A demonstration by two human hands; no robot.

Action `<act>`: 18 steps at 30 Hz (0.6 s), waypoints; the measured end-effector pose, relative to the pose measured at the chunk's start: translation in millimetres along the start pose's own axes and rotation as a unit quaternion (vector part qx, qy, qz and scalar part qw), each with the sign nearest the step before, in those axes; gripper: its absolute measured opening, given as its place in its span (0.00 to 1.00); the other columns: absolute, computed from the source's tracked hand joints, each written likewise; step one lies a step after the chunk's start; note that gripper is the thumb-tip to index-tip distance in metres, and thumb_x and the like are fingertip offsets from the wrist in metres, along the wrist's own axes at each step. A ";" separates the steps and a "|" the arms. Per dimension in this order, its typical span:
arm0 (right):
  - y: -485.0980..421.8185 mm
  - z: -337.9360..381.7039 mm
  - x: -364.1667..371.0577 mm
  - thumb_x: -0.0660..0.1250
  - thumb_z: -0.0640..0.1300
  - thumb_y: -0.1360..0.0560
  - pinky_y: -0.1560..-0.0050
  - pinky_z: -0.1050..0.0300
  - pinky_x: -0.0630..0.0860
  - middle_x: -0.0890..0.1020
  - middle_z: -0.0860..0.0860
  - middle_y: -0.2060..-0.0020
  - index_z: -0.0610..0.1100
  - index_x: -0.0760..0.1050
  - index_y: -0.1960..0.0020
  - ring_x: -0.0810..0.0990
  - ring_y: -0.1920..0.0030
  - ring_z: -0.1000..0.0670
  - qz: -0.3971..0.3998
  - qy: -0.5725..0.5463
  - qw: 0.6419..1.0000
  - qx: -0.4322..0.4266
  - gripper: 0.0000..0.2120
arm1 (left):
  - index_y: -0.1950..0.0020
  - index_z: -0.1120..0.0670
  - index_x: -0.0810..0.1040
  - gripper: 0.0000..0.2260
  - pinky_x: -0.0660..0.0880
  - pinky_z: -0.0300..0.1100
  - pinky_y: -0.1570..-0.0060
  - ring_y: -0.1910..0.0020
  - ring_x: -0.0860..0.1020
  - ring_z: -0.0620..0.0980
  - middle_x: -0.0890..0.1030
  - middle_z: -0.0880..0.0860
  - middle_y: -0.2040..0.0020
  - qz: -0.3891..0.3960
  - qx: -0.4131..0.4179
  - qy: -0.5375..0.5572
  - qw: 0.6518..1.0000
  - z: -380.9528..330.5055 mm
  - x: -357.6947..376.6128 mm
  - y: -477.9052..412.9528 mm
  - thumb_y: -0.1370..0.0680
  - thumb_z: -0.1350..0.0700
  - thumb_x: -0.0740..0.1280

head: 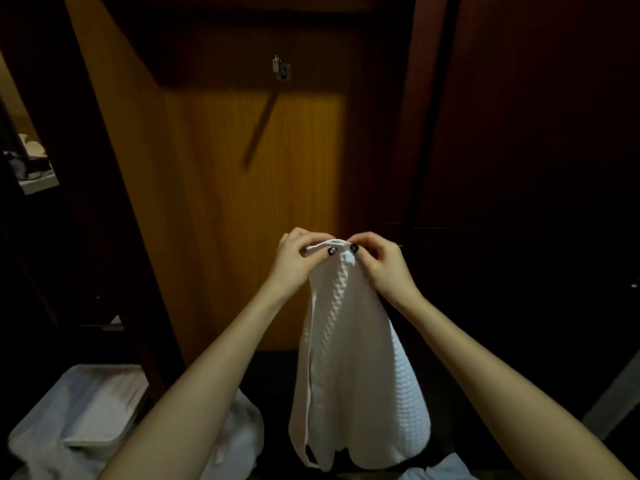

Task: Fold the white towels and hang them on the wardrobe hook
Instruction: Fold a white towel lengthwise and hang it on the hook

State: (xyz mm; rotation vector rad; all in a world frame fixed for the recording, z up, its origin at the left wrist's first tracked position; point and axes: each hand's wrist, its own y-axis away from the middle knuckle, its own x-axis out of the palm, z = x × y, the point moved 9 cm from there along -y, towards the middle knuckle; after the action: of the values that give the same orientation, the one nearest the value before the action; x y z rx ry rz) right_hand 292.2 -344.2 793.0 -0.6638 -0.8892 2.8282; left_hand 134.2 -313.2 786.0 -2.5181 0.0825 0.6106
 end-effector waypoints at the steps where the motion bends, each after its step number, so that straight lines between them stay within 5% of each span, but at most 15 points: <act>1: -3.8 1.3 -1.8 0.64 0.36 0.22 0.48 0.64 0.75 0.83 0.53 0.55 0.43 0.80 0.49 0.80 0.52 0.58 0.009 0.003 1.000 -0.003 0.07 | 0.47 0.46 0.81 0.07 0.64 0.33 0.54 0.48 0.69 0.45 0.75 0.45 0.53 -0.003 0.005 -0.012 1.000 0.5 -1.7 -2.8 0.23 0.54 0.69; 4: -13.1 0.8 -9.3 0.63 0.36 0.22 0.49 0.64 0.75 0.83 0.53 0.55 0.42 0.80 0.49 0.81 0.52 0.57 0.017 0.005 1.000 0.001 0.07 | 0.55 0.45 0.81 0.07 0.71 0.40 0.52 0.51 0.74 0.46 0.79 0.41 0.58 -0.037 0.045 0.021 0.998 -5.9 -8.4 -4.9 0.23 0.58 0.68; 8: -22.0 -5.8 -25.0 0.63 0.35 0.22 0.53 0.64 0.75 0.82 0.53 0.57 0.42 0.79 0.50 0.80 0.56 0.59 0.007 -0.005 1.000 0.015 0.07 | 0.58 0.50 0.81 0.08 0.72 0.34 0.62 0.63 0.77 0.37 0.81 0.43 0.63 0.003 0.098 0.065 0.993 -31.7 0.5 -3.0 0.24 0.63 0.69; 12: -22.1 -20.7 -31.8 0.64 0.34 0.22 0.62 0.62 0.71 0.76 0.52 0.65 0.47 0.72 0.42 0.74 0.65 0.57 0.034 -0.102 0.993 0.057 0.12 | 0.56 0.58 0.82 0.03 0.71 0.30 0.66 0.67 0.77 0.35 0.81 0.46 0.65 -0.024 0.052 0.152 0.987 -36.3 0.1 -23.0 0.25 0.65 0.69; 18: 7.4 -49.3 -38.2 0.71 0.37 0.25 0.65 0.66 0.75 0.82 0.48 0.58 0.33 0.78 0.47 0.82 0.62 0.57 0.082 -0.120 0.981 0.130 0.10 | 0.59 0.55 0.80 0.06 0.69 0.31 0.68 0.69 0.74 0.36 0.79 0.44 0.69 -0.051 0.041 0.172 0.983 -51.7 7.9 -54.3 0.24 0.63 0.69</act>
State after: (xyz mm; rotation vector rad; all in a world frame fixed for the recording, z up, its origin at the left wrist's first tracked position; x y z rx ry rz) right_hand 348.3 -333.2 767.0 -0.3837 -0.4939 3.1443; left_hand 172.1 -293.4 848.0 -2.5036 0.1009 0.1226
